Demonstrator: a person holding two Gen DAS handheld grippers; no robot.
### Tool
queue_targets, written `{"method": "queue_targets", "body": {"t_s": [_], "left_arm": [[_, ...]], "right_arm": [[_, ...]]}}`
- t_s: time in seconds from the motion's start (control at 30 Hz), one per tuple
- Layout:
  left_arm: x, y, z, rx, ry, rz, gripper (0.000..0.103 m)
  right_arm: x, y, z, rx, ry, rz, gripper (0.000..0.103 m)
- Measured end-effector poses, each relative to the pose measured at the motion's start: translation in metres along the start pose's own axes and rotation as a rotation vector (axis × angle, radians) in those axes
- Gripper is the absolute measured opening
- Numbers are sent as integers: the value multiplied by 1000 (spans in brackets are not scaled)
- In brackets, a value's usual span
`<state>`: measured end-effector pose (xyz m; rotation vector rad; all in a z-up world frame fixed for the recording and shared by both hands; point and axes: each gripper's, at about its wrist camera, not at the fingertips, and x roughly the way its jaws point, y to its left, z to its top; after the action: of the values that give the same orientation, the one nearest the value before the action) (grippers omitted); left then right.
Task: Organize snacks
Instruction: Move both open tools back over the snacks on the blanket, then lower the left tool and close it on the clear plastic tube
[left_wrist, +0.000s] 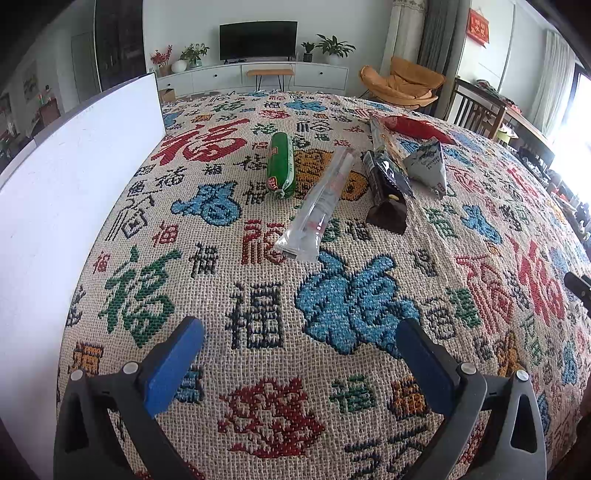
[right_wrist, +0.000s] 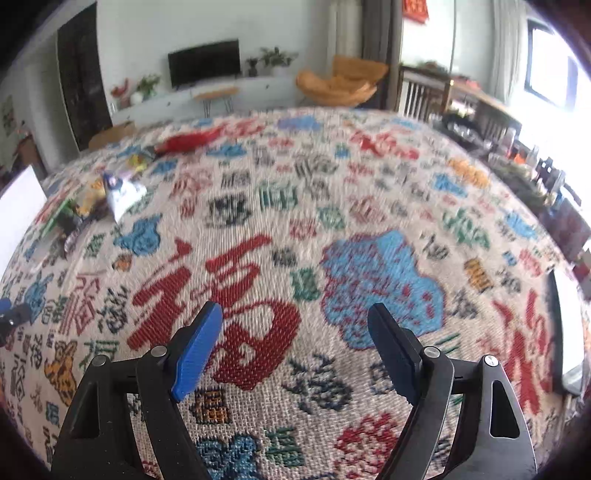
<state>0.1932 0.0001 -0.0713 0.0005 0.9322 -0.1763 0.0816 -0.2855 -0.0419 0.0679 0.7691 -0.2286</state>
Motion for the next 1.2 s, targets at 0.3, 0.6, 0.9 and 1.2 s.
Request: {"method": "queue_targets", "body": {"t_s": [0.3, 0.6, 0.9, 1.2], "left_arm": [[3, -7, 0, 34, 19, 41, 103], [7, 9, 65, 16, 20, -35, 102], [49, -18, 92, 137, 132, -63, 18], [-39, -3, -15, 70, 192, -152, 22]], "right_arm": [[35, 2, 7, -8, 113, 50, 85], [36, 1, 6, -20, 122, 56, 90], [39, 4, 8, -23, 125, 54, 91], [39, 4, 8, -23, 125, 55, 91]]}}
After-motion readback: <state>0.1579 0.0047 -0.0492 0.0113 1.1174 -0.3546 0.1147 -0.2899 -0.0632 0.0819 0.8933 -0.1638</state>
